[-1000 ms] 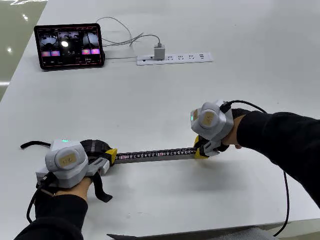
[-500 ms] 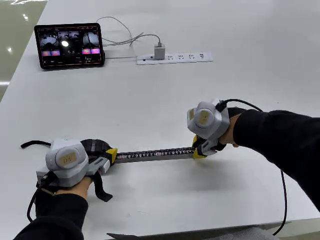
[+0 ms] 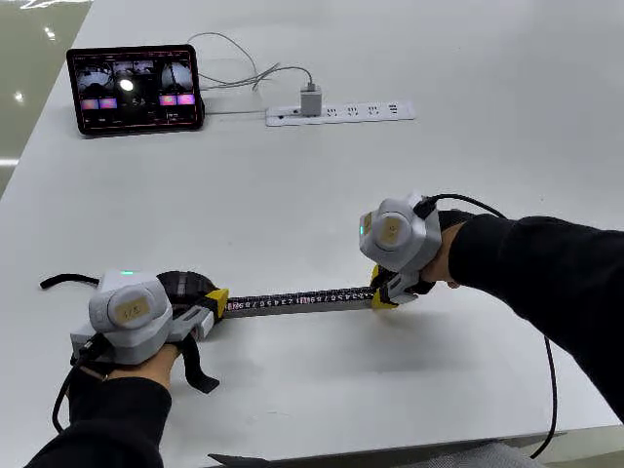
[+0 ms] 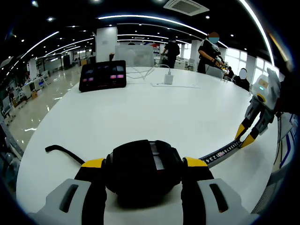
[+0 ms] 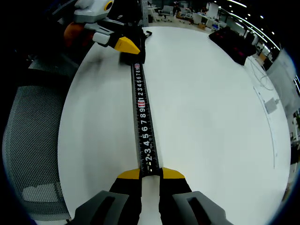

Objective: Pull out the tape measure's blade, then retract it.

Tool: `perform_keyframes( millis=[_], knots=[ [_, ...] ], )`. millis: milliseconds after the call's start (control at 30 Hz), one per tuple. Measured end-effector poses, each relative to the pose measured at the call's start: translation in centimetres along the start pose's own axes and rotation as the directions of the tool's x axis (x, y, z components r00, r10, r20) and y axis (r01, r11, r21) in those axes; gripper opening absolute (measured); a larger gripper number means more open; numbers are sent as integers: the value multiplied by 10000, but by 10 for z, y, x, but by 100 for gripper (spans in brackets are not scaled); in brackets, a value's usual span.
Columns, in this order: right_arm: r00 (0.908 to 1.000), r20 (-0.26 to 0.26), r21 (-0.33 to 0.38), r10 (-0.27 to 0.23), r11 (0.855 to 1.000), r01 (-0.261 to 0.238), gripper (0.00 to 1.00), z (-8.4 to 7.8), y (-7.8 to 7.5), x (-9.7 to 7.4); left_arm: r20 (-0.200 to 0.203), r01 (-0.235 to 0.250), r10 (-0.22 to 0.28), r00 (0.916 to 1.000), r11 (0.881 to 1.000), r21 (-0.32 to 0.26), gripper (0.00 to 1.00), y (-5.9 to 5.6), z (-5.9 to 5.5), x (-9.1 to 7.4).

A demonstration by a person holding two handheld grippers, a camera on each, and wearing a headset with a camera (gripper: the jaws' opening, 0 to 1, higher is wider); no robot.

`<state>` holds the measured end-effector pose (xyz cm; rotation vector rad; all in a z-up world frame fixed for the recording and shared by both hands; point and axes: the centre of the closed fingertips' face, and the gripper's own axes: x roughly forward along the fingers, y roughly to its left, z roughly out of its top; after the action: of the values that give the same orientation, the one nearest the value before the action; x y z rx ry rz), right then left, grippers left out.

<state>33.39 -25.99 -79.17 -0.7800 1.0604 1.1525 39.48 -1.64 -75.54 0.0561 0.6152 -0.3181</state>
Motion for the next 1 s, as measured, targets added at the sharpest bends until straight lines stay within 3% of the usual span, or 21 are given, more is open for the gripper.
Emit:
perform_keyframes(
  millis=[1000],
  knots=[
    [10000, 55, 185, -16, 9998, 15, 9, 13, -1, 6, -67, 72, -72, 10000, 10000, 39, 59, -1, 0, -1]
  ],
)
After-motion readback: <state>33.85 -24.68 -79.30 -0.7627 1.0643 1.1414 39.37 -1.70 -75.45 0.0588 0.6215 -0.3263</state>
